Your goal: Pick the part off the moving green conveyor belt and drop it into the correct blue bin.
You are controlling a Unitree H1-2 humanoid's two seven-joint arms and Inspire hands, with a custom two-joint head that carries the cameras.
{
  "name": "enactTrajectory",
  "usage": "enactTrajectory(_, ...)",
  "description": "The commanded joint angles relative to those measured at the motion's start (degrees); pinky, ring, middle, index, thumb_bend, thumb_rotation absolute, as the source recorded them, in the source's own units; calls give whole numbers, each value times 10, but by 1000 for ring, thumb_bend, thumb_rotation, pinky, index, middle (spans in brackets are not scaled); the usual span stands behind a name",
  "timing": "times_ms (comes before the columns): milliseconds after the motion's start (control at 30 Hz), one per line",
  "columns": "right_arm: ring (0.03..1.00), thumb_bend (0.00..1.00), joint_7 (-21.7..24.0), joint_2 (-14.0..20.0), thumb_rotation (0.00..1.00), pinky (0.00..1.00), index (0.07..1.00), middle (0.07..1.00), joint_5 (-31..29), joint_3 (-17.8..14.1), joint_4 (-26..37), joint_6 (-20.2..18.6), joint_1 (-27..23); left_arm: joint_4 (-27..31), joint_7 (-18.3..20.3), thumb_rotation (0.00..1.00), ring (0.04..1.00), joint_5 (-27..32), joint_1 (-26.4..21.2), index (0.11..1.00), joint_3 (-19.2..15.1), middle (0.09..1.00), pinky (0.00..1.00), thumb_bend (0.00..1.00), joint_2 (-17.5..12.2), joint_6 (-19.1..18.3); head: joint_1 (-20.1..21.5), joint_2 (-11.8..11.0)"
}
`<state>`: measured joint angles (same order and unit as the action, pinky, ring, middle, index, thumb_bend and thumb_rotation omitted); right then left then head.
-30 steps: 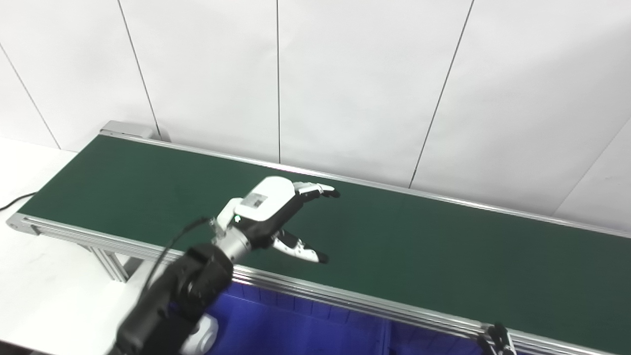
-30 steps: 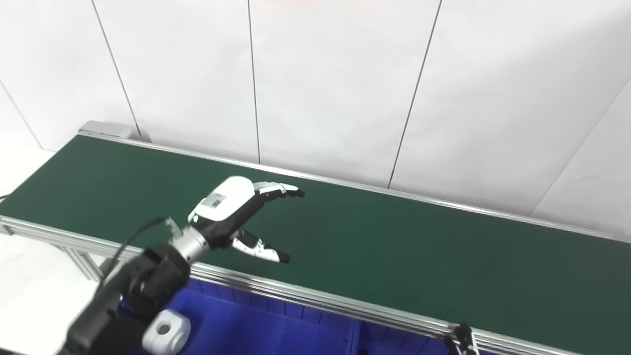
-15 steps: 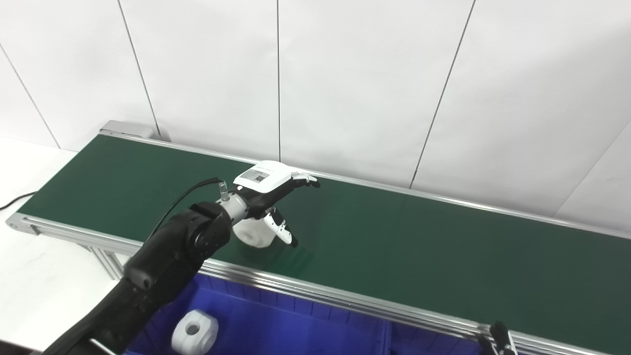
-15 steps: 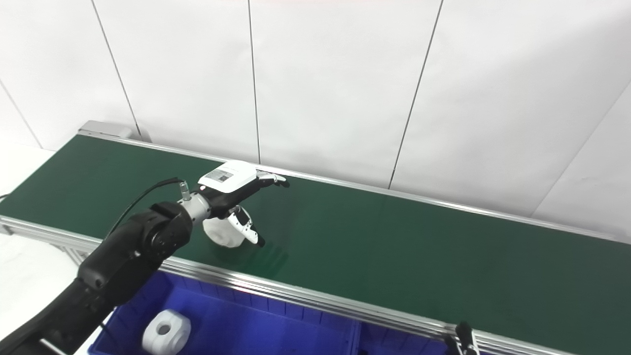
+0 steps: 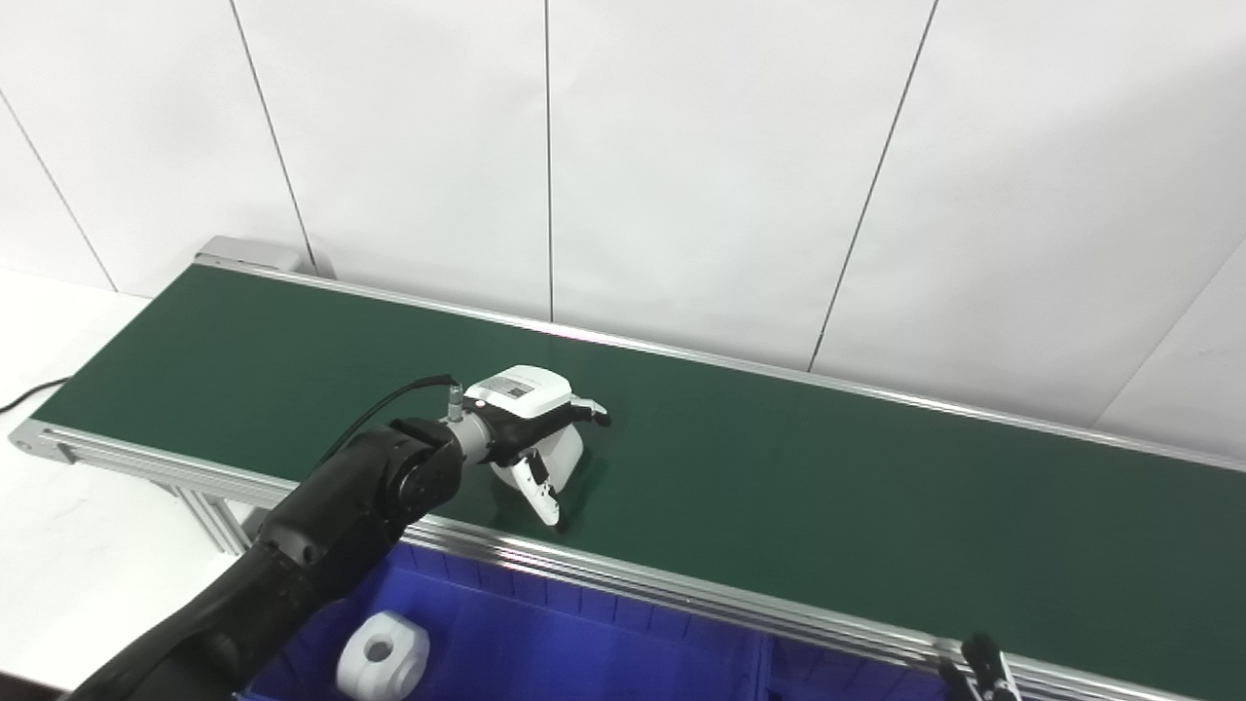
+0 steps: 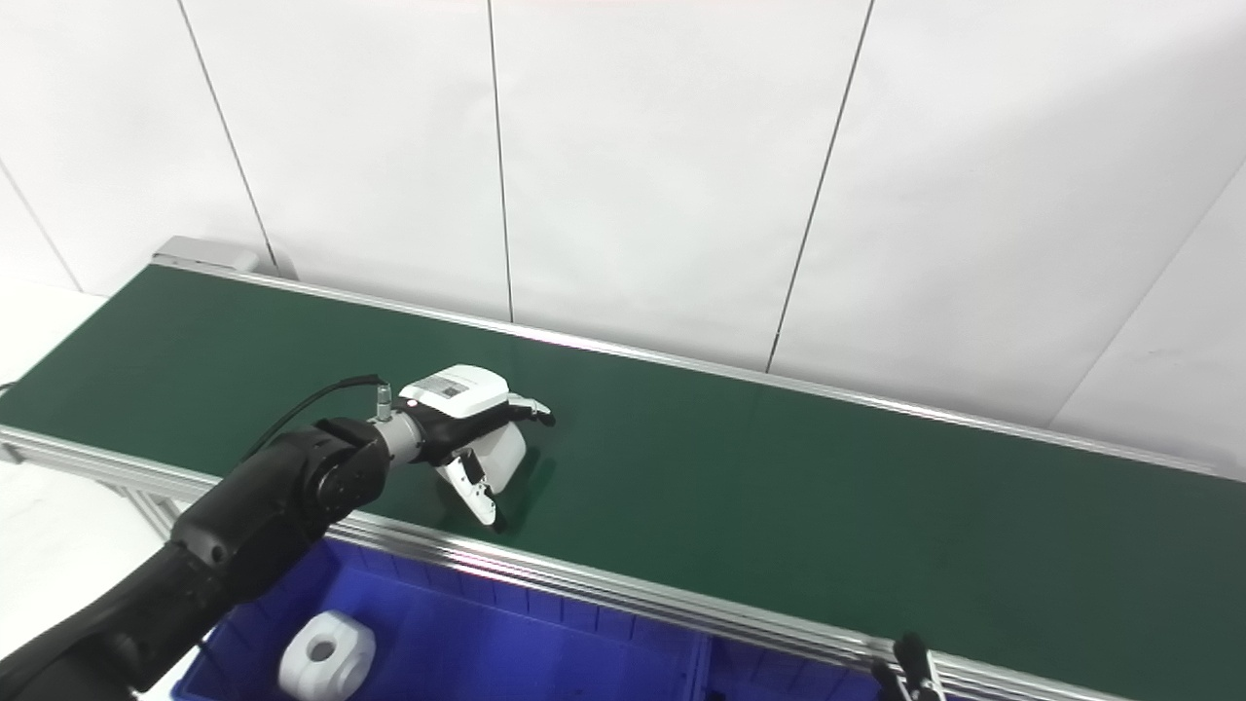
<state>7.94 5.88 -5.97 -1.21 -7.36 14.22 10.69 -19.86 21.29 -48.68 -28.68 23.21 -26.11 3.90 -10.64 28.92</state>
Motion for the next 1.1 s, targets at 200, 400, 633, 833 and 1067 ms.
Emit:
enactTrajectory(200,909,973,3,4,979,921,971,959,4,2,24,14,3,0,-32,296,878,-46,-32,857,24,874,823,1000,-18,-7,2,4)
enactTrajectory(400,899,986,5,6,975,900,966,948,8,3,23,22,4,-5,-144,172,764,-92,-18,774,27,776,663,1000,-3,-12,4,6)
enactTrajectory(633,893,1000,4,7,964,872,962,940,11,5,27,22,6,-58,-245,1,465,-80,-22,493,37,501,417,540,16,32,5,10)
enactTrajectory(833,885,1000,3,10,967,863,959,937,19,5,27,26,7,-65,-263,0,395,-63,-17,501,39,453,363,524,28,54,4,11)
enactTrajectory(1067,883,996,7,14,967,860,963,938,24,8,29,28,9,-48,-249,0,378,-33,-15,501,36,420,383,523,29,76,3,15)
